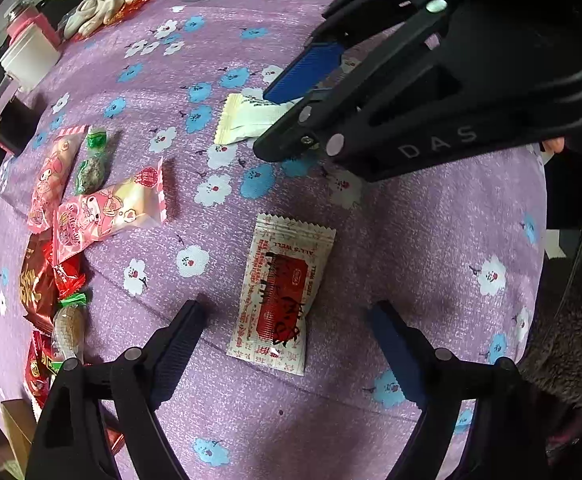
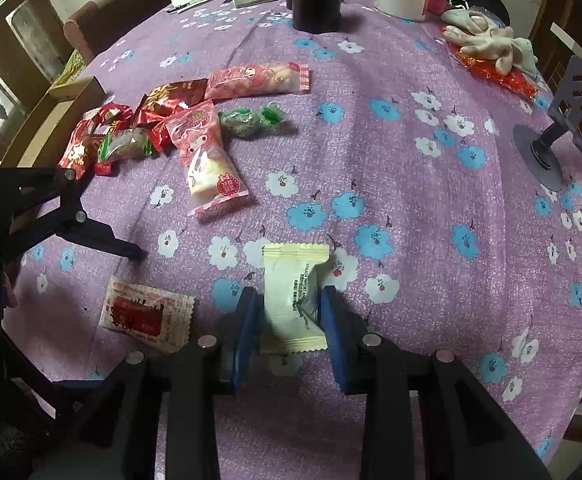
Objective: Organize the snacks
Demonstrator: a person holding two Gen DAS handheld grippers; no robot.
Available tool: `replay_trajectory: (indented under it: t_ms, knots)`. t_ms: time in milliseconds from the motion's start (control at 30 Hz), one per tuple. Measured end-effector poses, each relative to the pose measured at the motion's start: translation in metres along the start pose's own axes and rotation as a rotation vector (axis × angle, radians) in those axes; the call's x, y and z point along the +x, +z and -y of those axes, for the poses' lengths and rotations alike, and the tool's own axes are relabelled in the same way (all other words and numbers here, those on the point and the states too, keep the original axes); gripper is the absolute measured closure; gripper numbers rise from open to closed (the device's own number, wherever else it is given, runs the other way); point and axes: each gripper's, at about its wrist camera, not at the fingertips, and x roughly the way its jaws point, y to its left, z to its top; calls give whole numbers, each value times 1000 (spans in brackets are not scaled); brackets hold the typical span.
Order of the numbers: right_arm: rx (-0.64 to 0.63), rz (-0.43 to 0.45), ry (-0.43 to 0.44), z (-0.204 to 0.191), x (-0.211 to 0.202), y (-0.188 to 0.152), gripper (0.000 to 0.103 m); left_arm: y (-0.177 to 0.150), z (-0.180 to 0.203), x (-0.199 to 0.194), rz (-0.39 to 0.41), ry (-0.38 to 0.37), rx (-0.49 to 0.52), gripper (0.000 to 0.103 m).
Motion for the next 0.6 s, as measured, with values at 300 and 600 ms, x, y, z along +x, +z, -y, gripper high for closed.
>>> replay_trajectory:
  t_ms: [300, 600]
  knots:
    - [0, -3, 1, -1, 1, 1, 71, 5, 6, 6, -23, 8, 31, 1]
    - [-12, -10, -25, -4, 0, -1, 71, 21, 33, -9, -30, -4, 35, 63]
